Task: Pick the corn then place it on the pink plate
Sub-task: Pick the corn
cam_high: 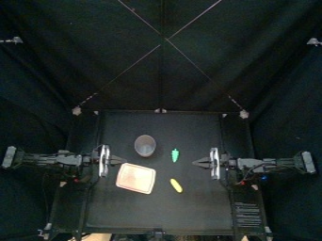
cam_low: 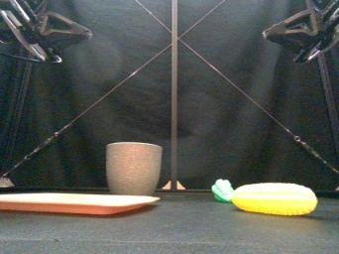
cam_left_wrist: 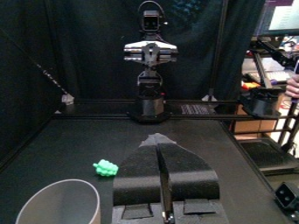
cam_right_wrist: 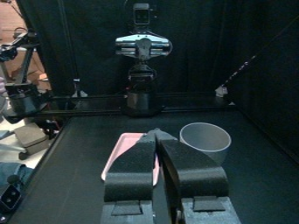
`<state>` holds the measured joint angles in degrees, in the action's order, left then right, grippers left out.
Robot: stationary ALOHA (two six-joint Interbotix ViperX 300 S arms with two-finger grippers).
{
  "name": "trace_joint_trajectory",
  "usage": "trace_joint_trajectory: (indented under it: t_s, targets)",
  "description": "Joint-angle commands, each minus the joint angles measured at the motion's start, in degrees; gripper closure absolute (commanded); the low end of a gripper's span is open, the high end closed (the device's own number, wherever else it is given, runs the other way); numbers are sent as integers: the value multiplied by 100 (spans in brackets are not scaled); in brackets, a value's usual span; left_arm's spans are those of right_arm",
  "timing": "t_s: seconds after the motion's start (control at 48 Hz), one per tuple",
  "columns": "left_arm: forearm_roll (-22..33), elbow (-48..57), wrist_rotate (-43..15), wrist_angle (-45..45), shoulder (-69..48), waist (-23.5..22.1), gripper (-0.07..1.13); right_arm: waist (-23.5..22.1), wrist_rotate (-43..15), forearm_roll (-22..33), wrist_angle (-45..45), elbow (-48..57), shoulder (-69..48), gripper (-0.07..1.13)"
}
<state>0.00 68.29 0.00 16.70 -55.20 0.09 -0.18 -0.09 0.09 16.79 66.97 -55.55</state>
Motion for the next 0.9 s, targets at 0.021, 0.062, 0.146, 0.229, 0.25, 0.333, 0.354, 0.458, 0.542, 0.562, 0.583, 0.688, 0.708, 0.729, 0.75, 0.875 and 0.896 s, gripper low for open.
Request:
trace_joint_trajectory:
  t_s: [0.021, 0.062, 0.146, 0.229, 0.25, 0.333, 0.354, 0.458, 0.542, 0.562, 0.583, 0.688, 0.708, 0.729, 0.75, 0.875, 0.896]
  targets:
    - [0, -53, -9, -132, -44, 246, 112, -26, -26, -44, 26, 35, 132, 108]
    - [0, -44, -9, -220, -79, 299, 112, -44, -70, -70, 18, 44, 193, 107]
    - [-9, -62, -18, -352, -141, 316, 109, -70, -229, -237, 26, 35, 404, 103]
    - [-9, -70, -18, -431, -202, 316, 109, -44, -431, -404, 18, -18, 703, 100]
    - [-9, -70, -9, -448, -237, 308, 109, -44, -483, -431, 18, -44, 773, 100]
    - [-9, -53, -9, -457, -299, 299, 109, -9, -712, -536, 18, -132, 1063, 97]
    - [-9, -53, -9, -466, -308, 299, 108, 9, -782, -554, 18, -158, 1134, 96]
    - [-9, -62, -9, -475, -352, 308, 108, 114, -1125, -659, -9, -255, 1477, 85]
    - [-9, -70, -9, -475, -360, 308, 108, 132, -1380, -747, -123, -290, 1670, 72]
    - [-9, -70, -9, -475, -360, 308, 108, 141, -1450, -782, -167, -290, 1705, 68]
    - [-9, -70, -9, -475, -352, 308, 108, 132, -1503, -809, -211, -290, 1740, 64]
    - [-9, -70, -9, -475, -360, 308, 108, 132, -1819, -1037, -519, -290, 1881, 40]
    - [-9, -62, -9, -475, -360, 308, 108, 132, -1872, -1090, -589, -299, 1898, 36]
    - [-9, -53, -9, -475, -360, 316, 108, 132, -1907, -1143, -668, -308, 1907, 32]
    - [-9, -53, -9, -475, -360, 316, 108, 141, -1951, -1195, -738, -316, 1925, 28]
    - [-9, -44, -9, -483, -352, 316, 108, 141, -2180, -1441, -1090, -404, 2074, 8]
    - [-9, -44, -18, -475, -360, 316, 108, 141, -2197, -1468, -1107, -422, 2118, 6]
